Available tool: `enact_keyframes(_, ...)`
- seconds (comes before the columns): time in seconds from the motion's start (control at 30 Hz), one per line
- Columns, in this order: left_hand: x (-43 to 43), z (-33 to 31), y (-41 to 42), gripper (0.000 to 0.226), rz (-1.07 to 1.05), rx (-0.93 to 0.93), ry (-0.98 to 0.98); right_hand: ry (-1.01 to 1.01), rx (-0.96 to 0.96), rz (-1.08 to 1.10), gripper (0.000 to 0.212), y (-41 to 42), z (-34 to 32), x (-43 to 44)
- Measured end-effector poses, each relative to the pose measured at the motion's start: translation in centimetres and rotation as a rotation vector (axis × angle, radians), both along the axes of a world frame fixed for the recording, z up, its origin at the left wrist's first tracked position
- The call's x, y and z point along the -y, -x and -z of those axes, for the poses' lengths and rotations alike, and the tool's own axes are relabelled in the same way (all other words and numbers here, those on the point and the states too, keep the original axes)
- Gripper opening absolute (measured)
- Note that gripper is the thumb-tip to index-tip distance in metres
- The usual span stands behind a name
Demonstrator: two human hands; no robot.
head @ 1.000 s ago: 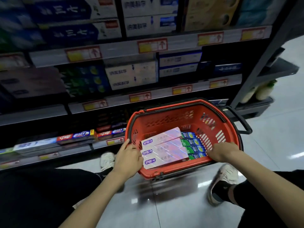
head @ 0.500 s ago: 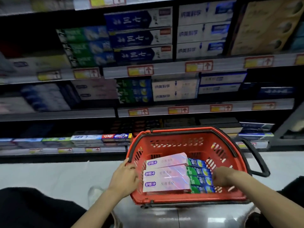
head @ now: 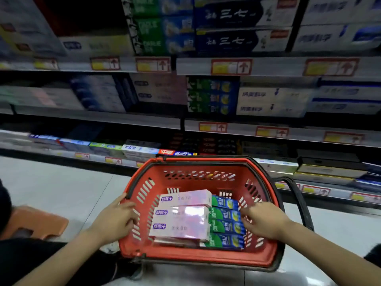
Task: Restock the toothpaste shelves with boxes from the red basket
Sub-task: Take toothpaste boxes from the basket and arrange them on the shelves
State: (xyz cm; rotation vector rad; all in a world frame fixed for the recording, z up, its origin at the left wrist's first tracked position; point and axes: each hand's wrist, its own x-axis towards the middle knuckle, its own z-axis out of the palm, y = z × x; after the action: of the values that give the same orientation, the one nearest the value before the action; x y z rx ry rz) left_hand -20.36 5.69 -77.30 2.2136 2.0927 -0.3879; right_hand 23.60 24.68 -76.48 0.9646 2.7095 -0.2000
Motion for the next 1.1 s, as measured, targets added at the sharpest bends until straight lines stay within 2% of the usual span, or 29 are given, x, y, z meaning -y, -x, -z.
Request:
enact_keyframes(0.17, -1.2, -2.8, 1.8, 0.037, -0.074, 0.023, 0.223, -0.016, -0.002, 0.001, 0.04, 3.2, 0.3, -0.1)
enact_keyframes(0.33, -2.9, -4.3, 2.9, 0.035, -0.085, 0.087, 0.286, -0.002, 0.039, 0.014, 0.037, 4.6, -0.5, -1.7)
enact_keyframes(0.5, -2.5, -3.8, 1.7, 0.037, -0.06, -0.021, 0.386, -0.018, 0.152, -0.024, 0.039, 4.7, -0.2, -0.6)
enact_keyframes(0.67, -3.9, -4.6, 0.8, 0.037, -0.171, 0.051, 0.458, 0.034, 0.167, 0.027, 0.036, 4.9, -0.3, -0.5)
enact_keyframes(0.77, -6.1, -5.7, 0.2, 0.036, -0.272, 0.216, 0.443, 0.1, 0.178, -0.05, 0.03, 6.1, -1.8, -1.0)
enact_keyframes(0.87, -8.9, -7.3, -0.4, 0.03, -0.342, 0.473, 0.361, 0.107, 0.061, -0.055, 0.029, 8.0, -4.4, -2.0)
enact_keyframes(1.0, -12.7, -8.9, -1.7, 0.016, -0.508, 0.879, 0.169, 0.222, -0.06, 0.071, 0.036, 11.1, -5.9, -2.8)
enact_keyframes(1.1, -14.8, -9.1, -3.0, 0.018, -0.624, 1.052, 0.057, 0.329, -0.086, 0.208, 0.025, 13.6, -4.9, -3.5)
